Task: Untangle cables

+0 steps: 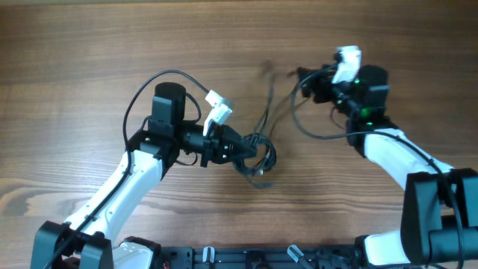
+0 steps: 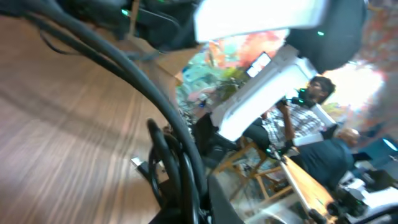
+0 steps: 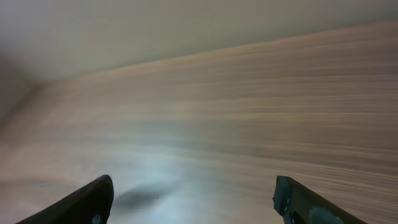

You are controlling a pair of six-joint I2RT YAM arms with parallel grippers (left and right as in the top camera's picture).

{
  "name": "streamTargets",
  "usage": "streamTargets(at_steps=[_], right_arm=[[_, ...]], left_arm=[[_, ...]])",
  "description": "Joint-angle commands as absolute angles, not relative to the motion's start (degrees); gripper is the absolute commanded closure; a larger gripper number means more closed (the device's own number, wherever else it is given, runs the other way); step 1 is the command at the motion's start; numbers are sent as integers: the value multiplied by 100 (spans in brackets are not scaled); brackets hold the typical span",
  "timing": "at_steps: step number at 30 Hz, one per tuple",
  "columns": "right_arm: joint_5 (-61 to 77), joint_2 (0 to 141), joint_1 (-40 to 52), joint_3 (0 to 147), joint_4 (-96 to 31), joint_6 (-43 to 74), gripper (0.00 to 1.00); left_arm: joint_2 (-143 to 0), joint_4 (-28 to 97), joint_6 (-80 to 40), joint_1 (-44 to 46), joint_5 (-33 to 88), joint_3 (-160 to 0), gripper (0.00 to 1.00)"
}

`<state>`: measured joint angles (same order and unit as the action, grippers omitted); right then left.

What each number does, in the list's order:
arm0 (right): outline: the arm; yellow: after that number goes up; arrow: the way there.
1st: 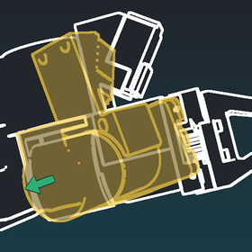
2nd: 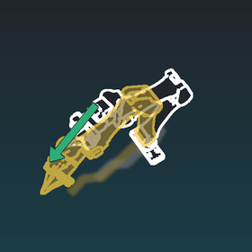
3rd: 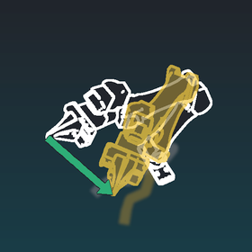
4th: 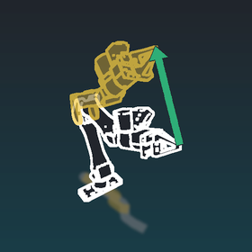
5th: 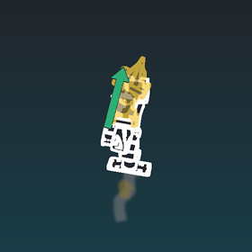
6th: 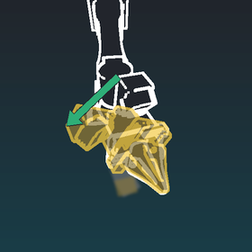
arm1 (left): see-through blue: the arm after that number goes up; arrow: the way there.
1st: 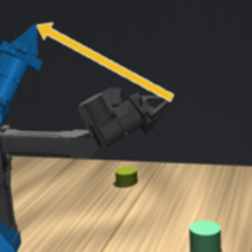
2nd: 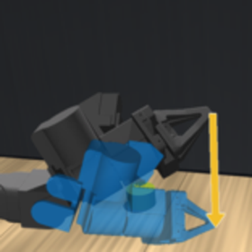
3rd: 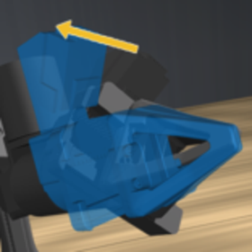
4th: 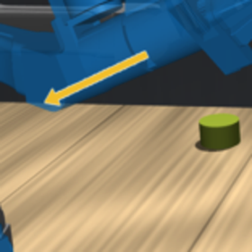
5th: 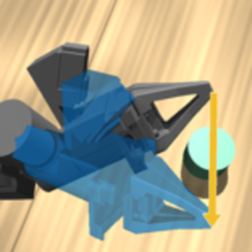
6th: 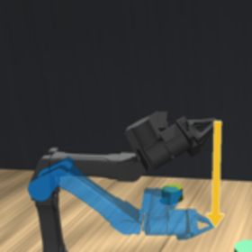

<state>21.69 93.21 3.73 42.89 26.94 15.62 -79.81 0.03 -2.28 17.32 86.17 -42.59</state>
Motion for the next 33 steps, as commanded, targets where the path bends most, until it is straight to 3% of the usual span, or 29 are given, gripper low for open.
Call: streamTargets(at_steps=[1,5,9,16,20,26,33], right_arm=[[1802,9421,180,4322,2622,1669,15],[1800,9419,78,4322,2340,1907,1],[2193,9419,-259,4322,1691,3114,0],[6226,9419,-530,4322,1531,2397,0],[8047,9419,-314,4322,1992,2578,0],[8276,9419,443,4307,2246,2259,1],[7712,9419,965,4307,5068,2565,4]], left_arm=[[-7854,-152,-204,1758,9032,-4261,96],[-7854,-207,-217,1756,8774,-4261,96],[-7854,-193,-290,1756,8211,-4261,96],[-7854,-198,-1435,1747,6554,-4261,96],[-7854,-217,-1439,1717,6477,-4261,96],[-7854,-499,-2574,963,6622,-4261,96],[-7856,-489,-716,722,8661,-4259,96]])
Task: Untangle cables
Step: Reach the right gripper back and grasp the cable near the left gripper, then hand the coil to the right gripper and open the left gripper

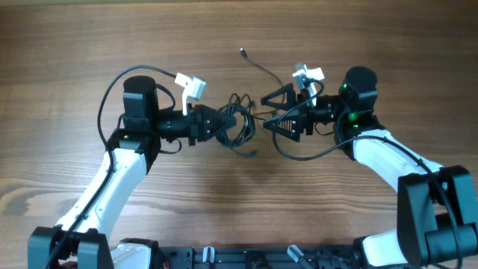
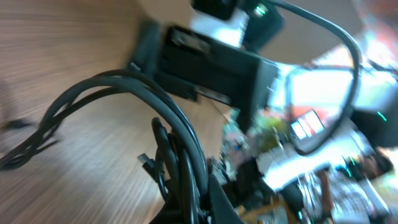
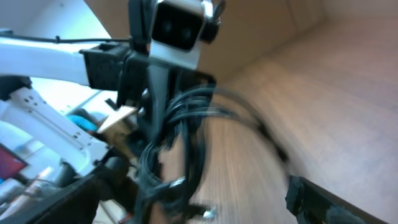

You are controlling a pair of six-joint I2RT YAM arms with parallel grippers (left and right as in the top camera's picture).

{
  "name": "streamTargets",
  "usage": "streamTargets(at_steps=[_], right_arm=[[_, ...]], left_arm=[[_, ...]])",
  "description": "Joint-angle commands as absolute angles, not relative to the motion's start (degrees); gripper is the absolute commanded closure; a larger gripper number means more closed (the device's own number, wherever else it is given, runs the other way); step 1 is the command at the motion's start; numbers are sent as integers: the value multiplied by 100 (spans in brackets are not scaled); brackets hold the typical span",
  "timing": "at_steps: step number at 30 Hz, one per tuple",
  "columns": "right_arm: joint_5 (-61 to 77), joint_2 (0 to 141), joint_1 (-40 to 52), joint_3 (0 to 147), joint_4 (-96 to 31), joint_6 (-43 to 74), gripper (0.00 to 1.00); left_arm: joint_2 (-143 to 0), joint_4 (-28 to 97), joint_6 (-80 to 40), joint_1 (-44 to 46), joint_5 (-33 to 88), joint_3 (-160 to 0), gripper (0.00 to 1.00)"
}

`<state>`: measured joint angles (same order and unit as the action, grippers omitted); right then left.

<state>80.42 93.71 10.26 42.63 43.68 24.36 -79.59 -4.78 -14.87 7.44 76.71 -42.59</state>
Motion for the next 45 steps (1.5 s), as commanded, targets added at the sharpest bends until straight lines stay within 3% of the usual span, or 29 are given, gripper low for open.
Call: streamTargets(at_steps=[1,4,9,13,17,20,24,33,37,40,43,44,45], right_arm=[[7590,9419,908,4307,5323,2534,7],[7273,9419,714,4307,5382,1914,18],[6991,9419,526,4303,3096,849,0],[6853,9419,784,4154,2475,742,0],[5605,9419,1057,4154,2469,768,0],[5319,9419,1140,4154,2456,770,0],[4882,9419,1575,4154,2462,768,0],[1271,9432,3081,4154,3815,290,0],[1039,9682,3267,4156,4272,-722,0],[132,10077,3267,4156,4917,-753,0],[515,10311,3267,4156,5188,-753,0],[548,10331,3267,4156,5186,-731,6],[548,10331,3267,4156,5183,-701,21]], left_arm=[[-7856,-395,-622,722,8659,-4259,96],[-7856,84,-473,722,8656,-4248,96],[-7854,-123,-1894,722,8646,-4250,96],[-7854,-1358,-5264,722,7349,-4250,96],[-7854,-2023,-8892,722,5905,-4250,96],[-7854,-2462,-10879,722,5277,-4250,96],[-7854,-2840,-12449,725,4742,-4250,96],[-7854,-3203,-12499,766,4604,-4250,96],[-7854,-3264,-12499,1041,4600,-4250,96],[-7852,-3367,-12501,1293,4604,-4250,96],[-7852,-3588,-12501,1446,4593,-4250,96],[-7850,-3586,-12501,1468,4593,-4250,96],[-7843,-3586,-12501,1481,4595,-4250,96]])
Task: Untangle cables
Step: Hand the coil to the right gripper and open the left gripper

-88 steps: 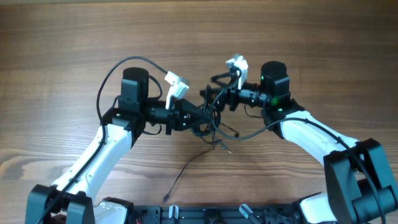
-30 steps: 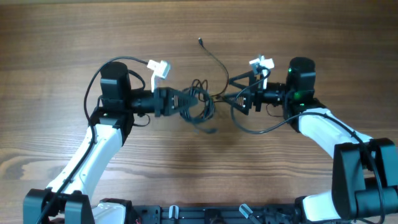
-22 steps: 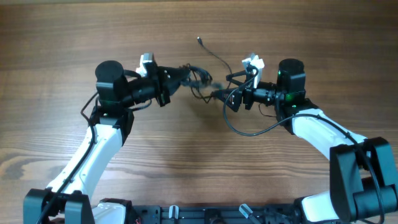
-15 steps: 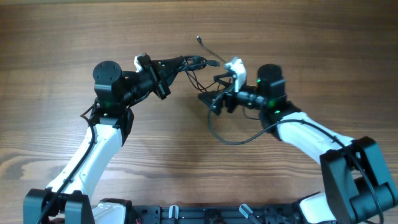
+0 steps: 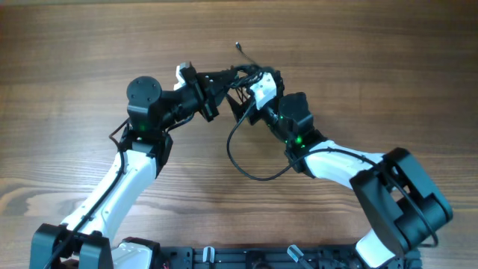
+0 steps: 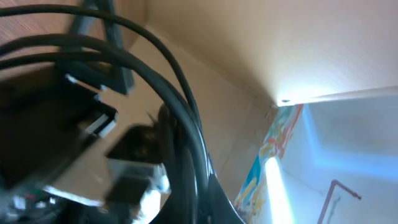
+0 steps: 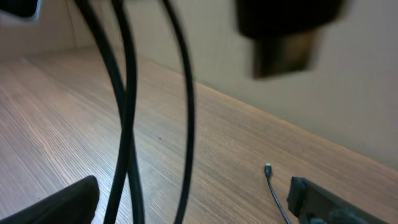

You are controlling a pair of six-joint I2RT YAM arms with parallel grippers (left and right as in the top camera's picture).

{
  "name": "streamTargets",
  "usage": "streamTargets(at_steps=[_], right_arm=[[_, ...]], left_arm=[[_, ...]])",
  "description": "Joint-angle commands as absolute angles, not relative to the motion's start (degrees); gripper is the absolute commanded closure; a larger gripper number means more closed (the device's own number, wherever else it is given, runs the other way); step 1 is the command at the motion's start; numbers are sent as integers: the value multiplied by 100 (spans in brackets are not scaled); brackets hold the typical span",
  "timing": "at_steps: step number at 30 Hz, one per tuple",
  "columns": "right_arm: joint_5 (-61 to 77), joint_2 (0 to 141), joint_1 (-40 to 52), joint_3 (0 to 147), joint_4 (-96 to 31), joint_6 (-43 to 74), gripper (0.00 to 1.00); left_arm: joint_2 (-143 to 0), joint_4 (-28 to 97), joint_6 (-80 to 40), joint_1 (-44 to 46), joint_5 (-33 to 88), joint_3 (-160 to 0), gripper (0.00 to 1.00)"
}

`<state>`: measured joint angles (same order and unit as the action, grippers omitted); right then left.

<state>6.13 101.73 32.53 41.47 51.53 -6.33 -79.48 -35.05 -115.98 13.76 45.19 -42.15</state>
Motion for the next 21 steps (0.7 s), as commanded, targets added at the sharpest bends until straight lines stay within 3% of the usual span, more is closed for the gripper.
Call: streamTargets(at_steps=[1,2,3,7,12,15,17,21], right_arm=[[554,10331,3267,4156,5188,-626,38],[607,10328,3267,4156,5196,-471,62],[655,10328,3267,4156,5190,-189,96],[1468,10307,3251,4156,4954,1168,96],[3636,10285,3232,4156,4158,2746,96],[4888,10285,3109,4156,3760,3358,96],[5207,10285,3046,4156,3586,3518,96],[5671,10285,2952,4156,3039,3691,96]], left_arm=[[-7843,-3586,-12501,1479,4595,-4250,96],[-7843,-3586,-12501,1479,4591,-4250,96],[-7843,-3583,-12499,1470,4556,-4250,96],[-7843,-3568,-12499,1273,4316,-4250,95],[-7846,-2749,-12385,617,3988,-4250,45],[-7846,-1745,-11535,165,3758,-4250,16],[-7846,-1321,-10982,-34,3758,-4248,9],[-7846,-1085,-7749,-336,3979,-4248,4]])
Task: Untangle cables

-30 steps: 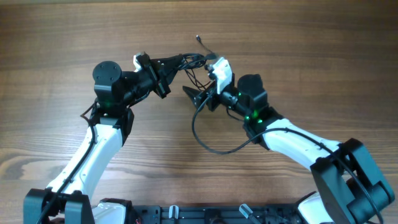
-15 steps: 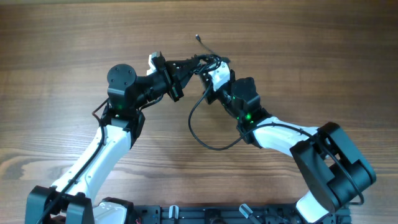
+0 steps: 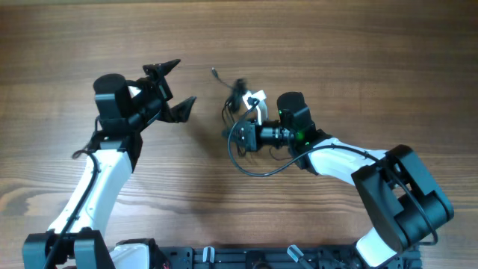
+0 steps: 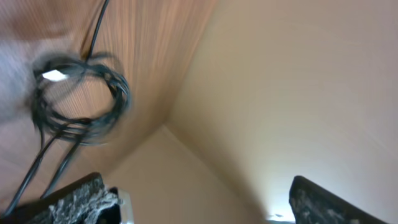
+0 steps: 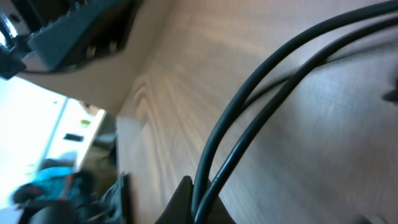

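A bundle of black cables point(image 3: 237, 97) hangs blurred at the table's middle, one thin end point(image 3: 214, 72) pointing to the far left and a slack loop point(image 3: 258, 174) lying toward the front. My right gripper point(image 3: 240, 138) is shut on it; in the right wrist view two strands point(image 5: 261, 106) run down into the shut right gripper point(image 5: 202, 194). My left gripper point(image 3: 175, 88) is open, to the left of the bundle and apart from it. The left wrist view shows the coil point(image 4: 81, 99) far off, with nothing in the left gripper point(image 4: 196, 199).
Everything is on a bare wooden table point(image 3: 358, 52). The arms' bases and a black rail point(image 3: 246, 258) line the front edge. The right arm's white link point(image 3: 351, 161) lies just right of the slack loop.
My left gripper was shut on the bundle, raised close to the right gripper. It is now open and further left, and the bundle is in my right gripper, lower and nearer the table's middle.
My left gripper first held the bundle at the table's middle, with the right gripper open at the far right. Then the open right gripper faced the bundle. Later both met at the raised bundle. Now the right holds it and the left has let go.
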You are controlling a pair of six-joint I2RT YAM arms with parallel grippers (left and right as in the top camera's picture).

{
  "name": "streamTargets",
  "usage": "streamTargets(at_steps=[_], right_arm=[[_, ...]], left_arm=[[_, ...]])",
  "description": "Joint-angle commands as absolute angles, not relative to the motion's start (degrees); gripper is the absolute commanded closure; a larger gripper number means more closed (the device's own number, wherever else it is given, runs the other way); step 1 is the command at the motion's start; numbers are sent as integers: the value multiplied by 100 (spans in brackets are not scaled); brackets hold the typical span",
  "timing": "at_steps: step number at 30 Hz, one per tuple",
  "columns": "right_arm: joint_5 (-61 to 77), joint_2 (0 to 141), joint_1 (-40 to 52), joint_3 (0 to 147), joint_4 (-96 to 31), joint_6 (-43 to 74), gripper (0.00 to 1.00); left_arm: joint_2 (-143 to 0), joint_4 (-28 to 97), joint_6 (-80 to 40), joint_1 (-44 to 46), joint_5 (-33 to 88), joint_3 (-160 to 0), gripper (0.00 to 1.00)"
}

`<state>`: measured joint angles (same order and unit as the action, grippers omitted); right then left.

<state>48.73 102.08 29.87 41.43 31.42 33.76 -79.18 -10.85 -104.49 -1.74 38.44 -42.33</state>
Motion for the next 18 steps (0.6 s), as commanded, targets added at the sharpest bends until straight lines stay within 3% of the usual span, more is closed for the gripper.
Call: streamTargets(at_steps=[1,4,8,14,18], right_arm=[[5918,10285,2945,4156,3035,3774,96],[7039,10285,2899,4156,3304,3752,96],[8211,10285,2698,4156,4366,3859,96],[8976,10285,2300,4156,7509,5743,96],[9011,10285,1940,4156,8123,6458,96]], left_arm=[[-7846,-1085,-6665,-340,4272,-4250,0],[-7846,-829,-4377,-333,5107,-4250,0],[-7846,-45,-3457,-333,5186,-4248,0],[-7846,1142,-1841,-333,5317,-4248,0],[-7846,1518,-1288,-333,5341,-4248,2]])
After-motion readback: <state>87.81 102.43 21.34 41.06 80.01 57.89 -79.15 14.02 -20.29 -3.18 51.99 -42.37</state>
